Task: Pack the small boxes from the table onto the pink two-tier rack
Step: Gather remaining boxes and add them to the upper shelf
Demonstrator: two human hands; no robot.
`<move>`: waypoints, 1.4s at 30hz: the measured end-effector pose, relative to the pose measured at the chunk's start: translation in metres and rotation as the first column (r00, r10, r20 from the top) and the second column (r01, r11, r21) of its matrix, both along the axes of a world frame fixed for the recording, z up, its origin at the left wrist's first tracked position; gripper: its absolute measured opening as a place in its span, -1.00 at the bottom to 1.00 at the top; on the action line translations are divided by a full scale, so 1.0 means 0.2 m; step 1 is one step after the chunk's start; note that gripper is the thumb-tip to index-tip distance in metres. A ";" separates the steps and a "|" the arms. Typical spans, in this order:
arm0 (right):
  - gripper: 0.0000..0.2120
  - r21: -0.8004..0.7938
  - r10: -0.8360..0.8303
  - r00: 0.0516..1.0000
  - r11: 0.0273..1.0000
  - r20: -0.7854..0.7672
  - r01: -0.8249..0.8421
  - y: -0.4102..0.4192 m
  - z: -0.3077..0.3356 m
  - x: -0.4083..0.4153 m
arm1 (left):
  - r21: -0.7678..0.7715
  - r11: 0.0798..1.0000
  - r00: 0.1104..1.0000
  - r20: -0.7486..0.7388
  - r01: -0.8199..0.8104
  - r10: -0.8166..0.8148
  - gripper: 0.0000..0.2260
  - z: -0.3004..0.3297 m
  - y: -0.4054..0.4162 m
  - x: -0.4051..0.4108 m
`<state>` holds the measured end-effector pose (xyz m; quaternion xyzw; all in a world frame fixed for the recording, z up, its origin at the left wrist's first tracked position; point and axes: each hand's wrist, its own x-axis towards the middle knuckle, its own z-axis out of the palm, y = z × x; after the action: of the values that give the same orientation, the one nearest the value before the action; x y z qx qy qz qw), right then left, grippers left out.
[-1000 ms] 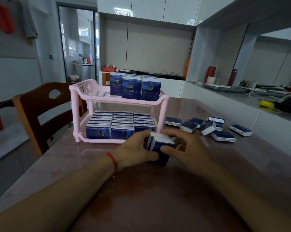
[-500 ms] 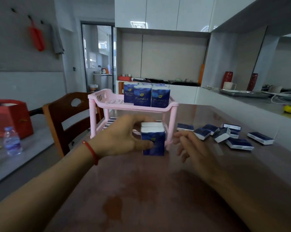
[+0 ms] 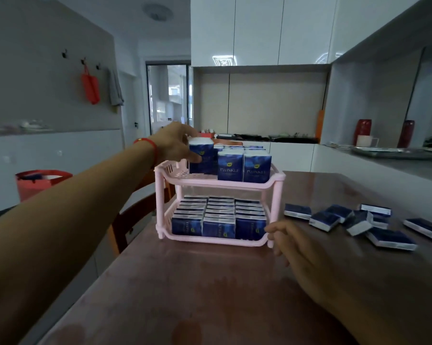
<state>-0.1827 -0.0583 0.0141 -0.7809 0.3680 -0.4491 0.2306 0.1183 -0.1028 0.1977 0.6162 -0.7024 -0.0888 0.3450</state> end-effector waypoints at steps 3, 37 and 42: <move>-0.74 -0.028 -0.005 1.000 1.000 0.015 0.005 -0.02 0.01 -0.01 | 0.081 0.996 0.998 -0.054 0.028 -0.023 -0.57 -0.02 -0.07 -0.03; -0.68 0.078 -0.620 0.743 0.752 -0.253 0.654 -0.27 -0.04 -0.30 | -0.479 0.781 0.913 0.287 0.400 -0.291 -0.75 -0.69 0.37 -0.79; -0.52 0.001 -0.765 0.470 0.523 -0.441 0.853 -0.31 -0.03 -0.46 | -0.291 0.852 0.892 0.268 0.435 -0.364 -0.69 -0.92 0.23 -1.02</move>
<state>-0.2756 -0.1200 0.0089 -0.5515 0.7796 -0.2967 -0.0035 -0.0859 -0.0561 0.0139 0.3920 -0.8514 0.0286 0.3473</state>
